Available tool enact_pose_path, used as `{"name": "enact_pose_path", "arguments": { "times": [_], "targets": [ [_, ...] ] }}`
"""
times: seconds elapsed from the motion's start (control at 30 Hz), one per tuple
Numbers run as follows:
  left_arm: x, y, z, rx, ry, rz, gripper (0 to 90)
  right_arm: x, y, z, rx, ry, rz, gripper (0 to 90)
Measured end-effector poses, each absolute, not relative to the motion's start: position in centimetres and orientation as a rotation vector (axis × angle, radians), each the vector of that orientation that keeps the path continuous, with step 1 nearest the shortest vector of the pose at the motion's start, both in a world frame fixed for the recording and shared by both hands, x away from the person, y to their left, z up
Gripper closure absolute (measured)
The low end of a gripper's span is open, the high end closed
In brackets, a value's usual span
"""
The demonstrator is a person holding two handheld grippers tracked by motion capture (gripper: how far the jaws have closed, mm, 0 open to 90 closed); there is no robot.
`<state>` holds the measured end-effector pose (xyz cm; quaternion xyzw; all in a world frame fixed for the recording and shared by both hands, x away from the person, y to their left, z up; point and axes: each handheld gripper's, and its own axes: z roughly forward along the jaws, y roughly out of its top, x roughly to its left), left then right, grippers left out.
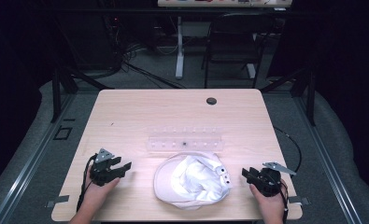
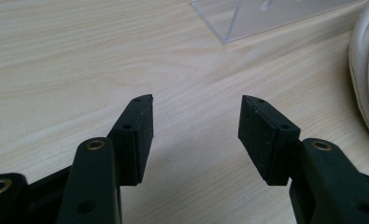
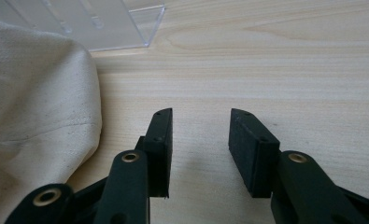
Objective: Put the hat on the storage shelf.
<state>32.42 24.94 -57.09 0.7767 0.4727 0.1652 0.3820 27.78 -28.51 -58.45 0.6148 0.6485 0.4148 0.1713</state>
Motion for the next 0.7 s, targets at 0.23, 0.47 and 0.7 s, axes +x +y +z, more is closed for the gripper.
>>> {"name": "enact_pose_path", "arguments": {
  "times": [0.23,0.47,0.7],
  "targets": [
    [32.4,24.9,-57.0,1.979,1.199,0.413,46.5,27.7,-28.4,-58.3,1.75,1.847,1.168,60.6],
    [32.1,24.4,-56.9,1.992,1.18,0.423,46.6,28.0,-28.1,-57.8,1.784,1.92,1.144,60.4],
    [32.0,24.3,-56.7,2.004,1.164,0.43,46.6,28.8,-27.6,-56.2,1.782,2.006,1.103,60.5]
  ]
}}
